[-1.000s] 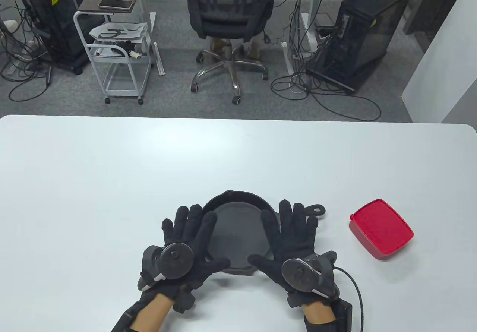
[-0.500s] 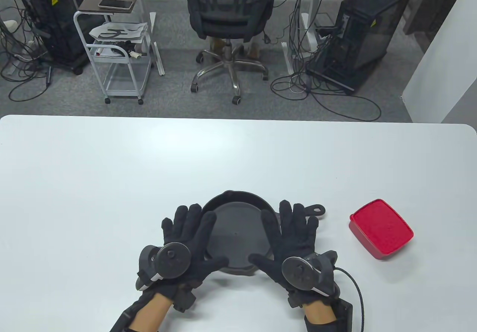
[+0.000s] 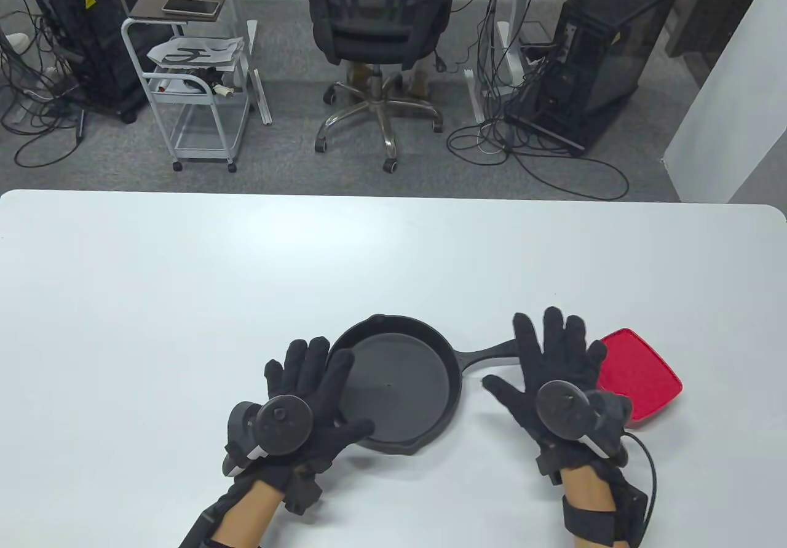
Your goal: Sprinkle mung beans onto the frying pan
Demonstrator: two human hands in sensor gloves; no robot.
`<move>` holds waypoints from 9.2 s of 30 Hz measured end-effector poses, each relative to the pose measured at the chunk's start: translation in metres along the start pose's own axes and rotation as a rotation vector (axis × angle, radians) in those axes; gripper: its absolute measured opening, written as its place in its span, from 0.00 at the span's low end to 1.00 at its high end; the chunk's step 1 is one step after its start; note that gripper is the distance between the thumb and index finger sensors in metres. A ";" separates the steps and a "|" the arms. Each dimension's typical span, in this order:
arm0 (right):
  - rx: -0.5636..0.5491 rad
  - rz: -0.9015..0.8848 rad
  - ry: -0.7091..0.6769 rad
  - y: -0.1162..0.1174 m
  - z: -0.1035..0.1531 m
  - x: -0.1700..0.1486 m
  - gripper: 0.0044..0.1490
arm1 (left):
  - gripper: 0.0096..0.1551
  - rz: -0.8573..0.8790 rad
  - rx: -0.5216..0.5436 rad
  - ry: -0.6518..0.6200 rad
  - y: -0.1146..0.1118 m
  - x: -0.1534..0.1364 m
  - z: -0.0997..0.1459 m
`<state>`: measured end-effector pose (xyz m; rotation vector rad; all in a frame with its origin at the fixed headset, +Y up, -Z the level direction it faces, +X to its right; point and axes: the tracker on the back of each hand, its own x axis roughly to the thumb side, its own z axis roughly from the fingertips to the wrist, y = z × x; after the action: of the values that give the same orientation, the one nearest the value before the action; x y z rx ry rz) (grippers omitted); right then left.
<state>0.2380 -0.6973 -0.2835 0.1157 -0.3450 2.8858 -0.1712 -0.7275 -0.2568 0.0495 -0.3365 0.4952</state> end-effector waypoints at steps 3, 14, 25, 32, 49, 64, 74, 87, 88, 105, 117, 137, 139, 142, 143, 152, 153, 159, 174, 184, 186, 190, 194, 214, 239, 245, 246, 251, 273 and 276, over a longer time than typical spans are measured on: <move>0.075 0.045 0.135 -0.008 -0.013 -0.044 0.61 | 0.65 -0.001 -0.004 0.007 0.000 0.000 0.000; 0.643 0.001 0.506 0.024 -0.022 -0.133 0.71 | 0.65 0.013 -0.003 0.021 0.002 -0.003 -0.001; 0.584 0.078 0.406 0.025 -0.024 -0.136 0.68 | 0.64 0.029 0.001 0.036 0.004 -0.006 -0.002; 0.565 0.058 0.283 0.002 -0.021 -0.109 0.69 | 0.64 0.123 0.000 0.030 0.006 -0.008 -0.004; 0.470 0.079 -0.451 -0.046 -0.030 0.165 0.69 | 0.63 0.728 0.065 0.107 0.021 -0.028 0.004; 0.506 0.010 -0.679 -0.019 -0.023 0.280 0.68 | 0.56 1.453 -0.116 0.183 0.014 -0.054 0.007; 0.178 0.147 -0.619 -0.014 -0.005 0.287 0.51 | 0.45 1.496 0.079 0.293 0.006 -0.060 0.010; -0.073 0.159 -0.620 0.007 0.011 0.293 0.46 | 0.44 1.581 0.124 0.333 -0.004 -0.056 0.013; -0.083 0.167 -0.620 0.008 0.012 0.294 0.46 | 0.45 1.586 0.123 0.333 -0.005 -0.054 0.013; -0.114 0.034 -0.590 0.020 0.017 0.286 0.43 | 0.44 1.614 0.122 0.338 -0.014 -0.049 0.015; -0.138 -0.045 -0.564 0.024 0.018 0.281 0.42 | 0.43 1.627 0.138 0.341 -0.017 -0.045 0.016; 0.023 -0.135 -0.578 -0.005 0.005 0.283 0.34 | 0.43 1.665 0.189 0.267 -0.016 -0.050 0.014; -0.001 -0.142 -0.567 -0.008 0.004 0.281 0.33 | 0.42 1.656 0.193 0.256 -0.015 -0.049 0.014; -0.008 -0.137 -0.574 -0.010 0.005 0.277 0.32 | 0.43 1.658 0.177 0.236 -0.012 -0.048 0.013; -0.003 -0.124 -0.573 -0.010 0.005 0.277 0.32 | 0.44 1.643 0.169 0.245 -0.012 -0.048 0.014; -0.092 -0.093 -0.554 -0.023 0.001 0.256 0.33 | 0.43 1.633 0.186 0.254 -0.011 -0.064 0.009; -0.094 -0.066 -0.540 -0.025 0.000 0.251 0.33 | 0.43 1.623 0.186 0.249 -0.011 -0.068 0.009; -0.107 0.079 -0.429 -0.040 -0.004 0.199 0.33 | 0.42 1.593 0.200 0.270 -0.006 -0.084 0.008; 0.180 0.463 0.139 -0.014 0.014 -0.023 0.32 | 0.42 1.591 0.180 0.285 -0.003 -0.093 0.006; 0.449 0.473 0.187 0.026 0.039 -0.051 0.37 | 0.41 1.552 0.171 0.302 -0.003 -0.094 0.006; 0.489 0.545 0.155 0.030 0.041 -0.046 0.39 | 0.41 1.548 0.170 0.305 -0.003 -0.094 0.006; 0.522 0.567 0.144 0.035 0.040 -0.041 0.41 | 0.42 1.548 0.163 0.310 -0.003 -0.094 0.007; 0.610 0.522 0.175 0.044 0.041 -0.041 0.40 | 0.43 1.543 0.141 0.310 -0.004 -0.094 0.006; 0.345 0.078 -0.200 -0.031 -0.038 0.142 0.38 | 0.42 1.454 0.106 0.327 -0.007 -0.091 -0.001; 0.692 -0.139 -0.385 0.041 -0.072 0.315 0.47 | 0.42 1.428 0.139 0.357 -0.010 -0.093 -0.002; 0.817 -0.144 -0.316 0.049 -0.078 0.320 0.48 | 0.41 1.409 0.164 0.384 -0.011 -0.093 0.001; 0.820 -0.148 -0.313 0.050 -0.078 0.320 0.48 | 0.41 1.412 0.169 0.386 -0.011 -0.093 0.001; 0.848 -0.179 -0.285 0.059 -0.081 0.318 0.46 | 0.41 1.397 0.162 0.384 -0.012 -0.091 0.000; 0.619 -0.324 -0.226 0.049 -0.105 0.297 0.24 | 0.41 1.409 0.121 0.431 -0.019 -0.096 -0.004; 0.598 -0.357 -0.205 0.041 -0.109 0.287 0.24 | 0.41 1.411 0.121 0.438 -0.019 -0.096 -0.004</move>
<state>-0.0558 -0.6463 -0.3684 0.5161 0.4695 2.5267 -0.2404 -0.7878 -0.2915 -0.1980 0.1544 1.8886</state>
